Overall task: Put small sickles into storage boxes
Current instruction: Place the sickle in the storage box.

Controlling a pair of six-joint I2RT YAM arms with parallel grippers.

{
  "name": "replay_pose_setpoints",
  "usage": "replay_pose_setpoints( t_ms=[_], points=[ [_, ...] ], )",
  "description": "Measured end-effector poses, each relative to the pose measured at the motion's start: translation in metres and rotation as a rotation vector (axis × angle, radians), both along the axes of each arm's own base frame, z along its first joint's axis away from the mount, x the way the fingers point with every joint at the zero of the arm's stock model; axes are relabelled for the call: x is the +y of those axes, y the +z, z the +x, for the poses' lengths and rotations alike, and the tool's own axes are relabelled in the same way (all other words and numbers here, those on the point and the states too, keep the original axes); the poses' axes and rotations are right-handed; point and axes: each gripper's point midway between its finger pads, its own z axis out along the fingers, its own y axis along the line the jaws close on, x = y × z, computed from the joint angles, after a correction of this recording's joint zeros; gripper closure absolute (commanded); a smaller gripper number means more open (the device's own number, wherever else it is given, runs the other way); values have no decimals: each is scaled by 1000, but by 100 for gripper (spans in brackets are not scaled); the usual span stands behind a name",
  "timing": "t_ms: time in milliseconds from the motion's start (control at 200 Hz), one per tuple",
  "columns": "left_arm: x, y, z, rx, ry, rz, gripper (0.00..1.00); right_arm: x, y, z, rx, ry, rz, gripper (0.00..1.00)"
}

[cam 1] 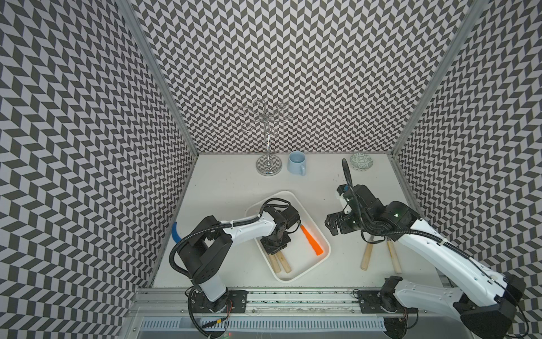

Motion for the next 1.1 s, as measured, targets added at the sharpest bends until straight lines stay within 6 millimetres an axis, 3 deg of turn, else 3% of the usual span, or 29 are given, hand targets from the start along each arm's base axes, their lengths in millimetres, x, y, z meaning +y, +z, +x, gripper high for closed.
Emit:
replay_pose_setpoints(
  t_ms=[411,756,1102],
  points=[
    [2,-6,2,3,-12,15,77,0,0,0,1,1,2,0],
    [2,-5,2,6,-18,18,64,1,0,-1,4,4,4,0],
    [0,1,5,3,-18,15,65,0,-5,-2,14,6,-1,0]
  ],
)
